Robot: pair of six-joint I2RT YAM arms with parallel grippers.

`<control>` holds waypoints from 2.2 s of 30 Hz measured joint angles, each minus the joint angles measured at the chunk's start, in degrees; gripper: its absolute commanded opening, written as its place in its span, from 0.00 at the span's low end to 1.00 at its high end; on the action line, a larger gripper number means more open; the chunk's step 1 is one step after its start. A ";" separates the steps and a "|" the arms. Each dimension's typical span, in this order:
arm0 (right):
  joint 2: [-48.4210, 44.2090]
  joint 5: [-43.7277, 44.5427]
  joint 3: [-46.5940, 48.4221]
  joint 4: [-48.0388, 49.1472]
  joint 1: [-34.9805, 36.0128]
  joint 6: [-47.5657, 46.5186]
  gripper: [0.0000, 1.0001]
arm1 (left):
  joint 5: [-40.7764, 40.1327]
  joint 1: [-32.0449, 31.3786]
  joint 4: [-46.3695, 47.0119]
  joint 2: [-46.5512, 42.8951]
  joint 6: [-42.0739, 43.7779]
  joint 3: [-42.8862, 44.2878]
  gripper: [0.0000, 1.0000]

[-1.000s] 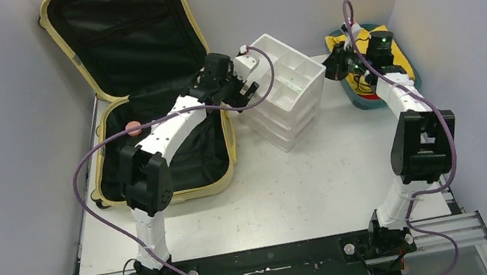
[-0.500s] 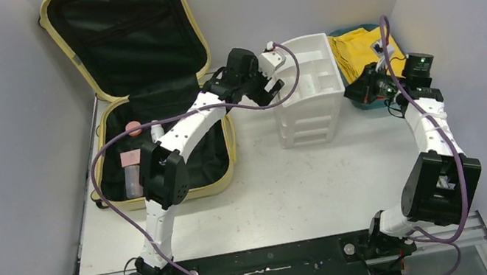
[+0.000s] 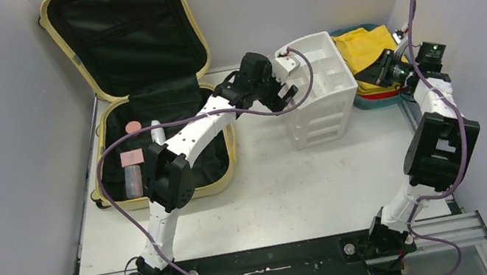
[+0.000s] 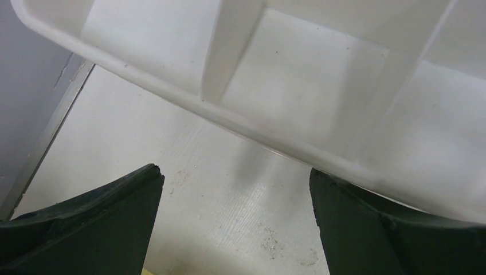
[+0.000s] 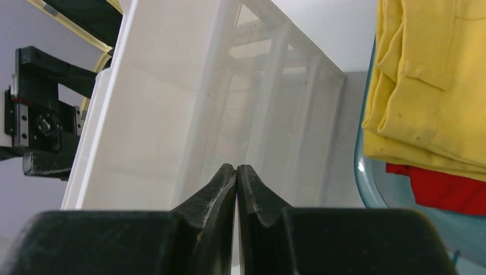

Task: Open, take out, and arrange the luggage
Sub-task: Adjust the storage box at the center of the board.

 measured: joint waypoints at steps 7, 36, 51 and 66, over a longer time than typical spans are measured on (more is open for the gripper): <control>9.49 -1.29 6.01 -0.04 3.85 6.40 0.04 | 0.98 1.68 -0.55 -1.62 -0.66 0.35 0.97; 14.49 -10.54 2.73 9.81 9.33 16.59 0.04 | 6.23 0.85 -0.02 -2.03 -2.97 5.86 0.97; 23.39 -12.13 19.17 -15.93 13.35 -2.23 0.07 | 5.95 0.02 -0.22 -1.07 -2.97 6.91 0.97; 10.56 -3.19 13.51 -14.97 1.51 -2.32 0.33 | -7.69 0.87 0.11 -5.44 -2.32 2.36 0.97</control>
